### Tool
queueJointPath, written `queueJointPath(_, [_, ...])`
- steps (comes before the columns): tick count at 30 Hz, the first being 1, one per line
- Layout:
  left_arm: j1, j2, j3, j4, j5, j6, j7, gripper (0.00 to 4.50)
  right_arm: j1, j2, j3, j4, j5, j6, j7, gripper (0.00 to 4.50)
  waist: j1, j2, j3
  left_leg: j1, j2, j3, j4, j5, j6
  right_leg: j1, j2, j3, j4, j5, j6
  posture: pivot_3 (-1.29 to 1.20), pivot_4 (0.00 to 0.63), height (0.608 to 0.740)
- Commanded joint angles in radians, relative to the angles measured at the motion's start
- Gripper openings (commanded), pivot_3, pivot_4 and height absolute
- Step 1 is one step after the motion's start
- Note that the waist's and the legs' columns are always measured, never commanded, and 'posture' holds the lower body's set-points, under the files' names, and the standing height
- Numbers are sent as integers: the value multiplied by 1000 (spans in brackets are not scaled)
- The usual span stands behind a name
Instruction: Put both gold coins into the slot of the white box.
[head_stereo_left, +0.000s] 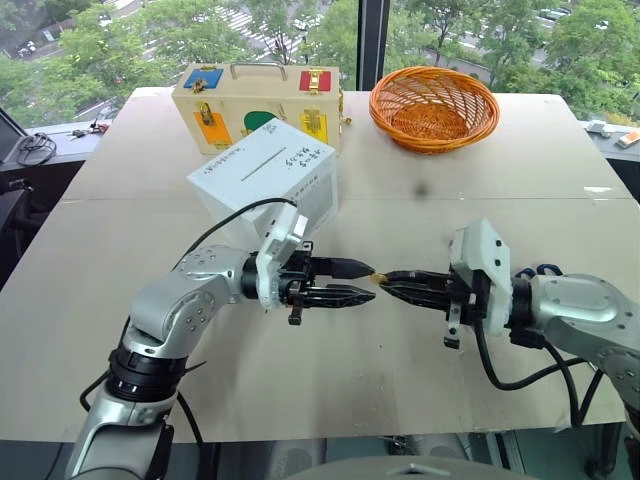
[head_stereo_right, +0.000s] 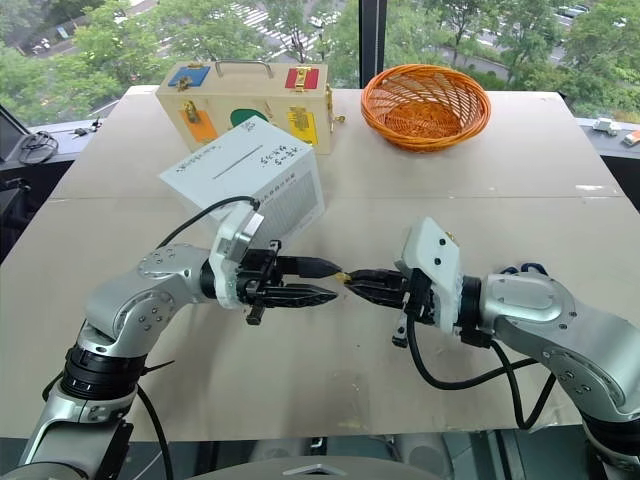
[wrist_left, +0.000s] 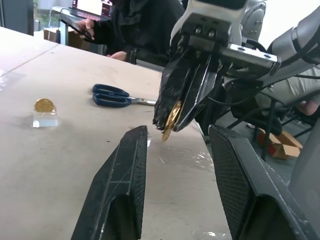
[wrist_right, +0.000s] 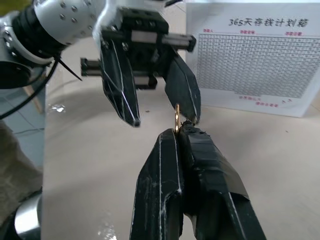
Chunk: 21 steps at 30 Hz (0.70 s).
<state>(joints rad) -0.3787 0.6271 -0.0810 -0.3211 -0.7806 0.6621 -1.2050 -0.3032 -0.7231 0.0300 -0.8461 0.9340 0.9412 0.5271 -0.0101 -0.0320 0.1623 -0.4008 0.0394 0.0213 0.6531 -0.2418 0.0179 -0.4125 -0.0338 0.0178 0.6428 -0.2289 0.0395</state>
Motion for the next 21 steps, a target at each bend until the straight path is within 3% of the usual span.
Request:
queueJointPath(1, [-3, -6, 6, -9, 0, -24, -13, 1954, -29, -6, -27, -34, 56, 6, -20, 0, 0, 0, 0, 0, 0, 0, 0, 0, 0, 0, 0, 0, 0, 0, 0, 0, 150, 740])
queueJointPath(9, [2, -10, 10, -4, -1, -32, -18, 1954, -53, -23, -23, -34, 109, 15, -46, 0, 0, 0, 0, 0, 0, 0, 0, 0, 0, 0, 0, 0, 0, 0, 0, 0, 150, 740])
queueJointPath(13, [5, -12, 14, -2, -5, -32, -24, 163, -53, -33, -24, -33, 127, 14, -50, 0, 0, 0, 0, 0, 0, 0, 0, 0, 0, 0, 0, 0, 0, 0, 0, 0, 150, 740])
queueJointPath(21, [13, -15, 22, -3, -12, -34, -34, 29, -41, -57, -27, -38, 155, 8, -48, 0, 0, 0, 0, 0, 0, 0, 0, 0, 0, 0, 0, 0, 0, 0, 0, 0, 150, 740])
